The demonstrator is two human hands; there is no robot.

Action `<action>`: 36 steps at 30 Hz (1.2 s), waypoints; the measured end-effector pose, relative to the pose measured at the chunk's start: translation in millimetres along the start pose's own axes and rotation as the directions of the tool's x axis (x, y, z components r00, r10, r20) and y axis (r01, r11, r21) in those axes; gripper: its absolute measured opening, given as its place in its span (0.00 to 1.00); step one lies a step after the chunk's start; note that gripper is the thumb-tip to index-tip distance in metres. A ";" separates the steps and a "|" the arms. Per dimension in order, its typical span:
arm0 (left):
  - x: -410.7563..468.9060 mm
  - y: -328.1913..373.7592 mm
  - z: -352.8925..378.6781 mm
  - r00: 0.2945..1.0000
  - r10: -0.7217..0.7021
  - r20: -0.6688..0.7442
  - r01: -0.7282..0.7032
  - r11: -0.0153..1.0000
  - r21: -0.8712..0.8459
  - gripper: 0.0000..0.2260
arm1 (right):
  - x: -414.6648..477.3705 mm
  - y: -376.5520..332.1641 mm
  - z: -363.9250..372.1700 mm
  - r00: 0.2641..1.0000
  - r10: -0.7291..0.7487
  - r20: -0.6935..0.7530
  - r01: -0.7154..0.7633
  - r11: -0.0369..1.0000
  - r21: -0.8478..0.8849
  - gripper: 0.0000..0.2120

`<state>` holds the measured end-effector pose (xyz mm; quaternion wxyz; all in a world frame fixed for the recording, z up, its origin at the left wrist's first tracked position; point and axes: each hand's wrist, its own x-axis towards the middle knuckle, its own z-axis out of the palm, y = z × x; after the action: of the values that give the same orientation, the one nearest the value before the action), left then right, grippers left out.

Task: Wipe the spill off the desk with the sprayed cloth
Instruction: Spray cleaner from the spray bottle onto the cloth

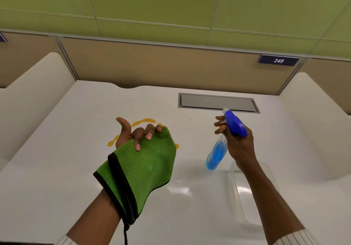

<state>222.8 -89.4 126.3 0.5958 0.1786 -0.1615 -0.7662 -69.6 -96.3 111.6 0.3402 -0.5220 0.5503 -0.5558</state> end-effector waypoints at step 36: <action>-24.6 -1.5 -19.1 0.999 0.002 -0.035 0.001 0.996 0.085 0.40 | -100.1 24.1 43.1 0.922 0.219 -0.318 -0.202 0.976 0.086 0.24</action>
<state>236.0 -65.8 110.8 0.5907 0.2172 -0.1833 -0.7551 -10.8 -15.9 61.3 0.3157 -0.3520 0.6373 -0.6085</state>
